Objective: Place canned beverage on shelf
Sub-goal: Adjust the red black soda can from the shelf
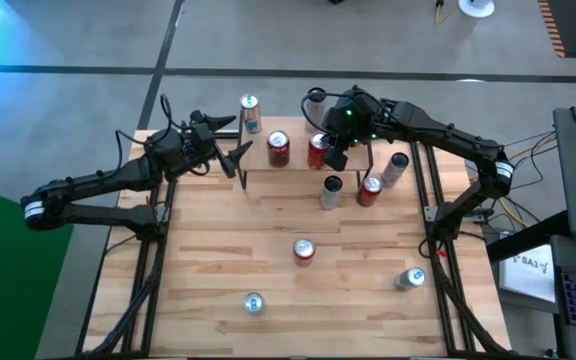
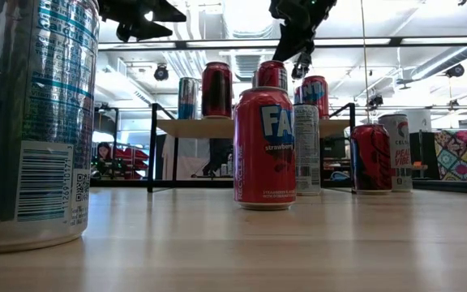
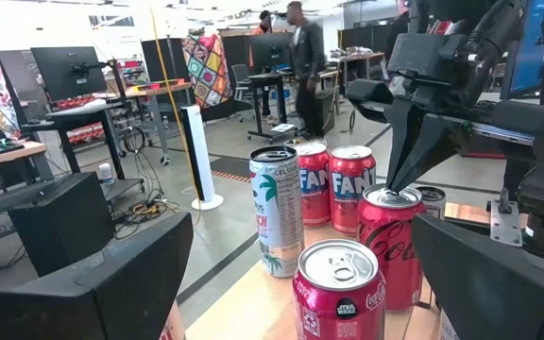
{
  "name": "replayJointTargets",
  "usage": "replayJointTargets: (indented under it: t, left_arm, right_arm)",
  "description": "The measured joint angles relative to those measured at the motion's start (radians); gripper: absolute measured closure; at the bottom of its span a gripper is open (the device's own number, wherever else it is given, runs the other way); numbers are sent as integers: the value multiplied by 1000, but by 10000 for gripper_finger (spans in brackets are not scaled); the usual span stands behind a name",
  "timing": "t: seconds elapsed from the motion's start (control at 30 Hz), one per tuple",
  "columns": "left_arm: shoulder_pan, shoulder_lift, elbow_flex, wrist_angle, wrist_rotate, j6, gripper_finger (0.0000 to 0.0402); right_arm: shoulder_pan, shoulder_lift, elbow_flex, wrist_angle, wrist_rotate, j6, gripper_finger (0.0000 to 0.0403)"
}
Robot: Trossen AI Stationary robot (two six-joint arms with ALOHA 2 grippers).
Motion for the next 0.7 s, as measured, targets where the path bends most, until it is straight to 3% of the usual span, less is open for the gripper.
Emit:
replayJointTargets:
  t: [0.7]
  left_arm:
    - [0,0,0,0,0,0,20]
  right_arm:
    - [0,-48,-3,-101,113,33,391]
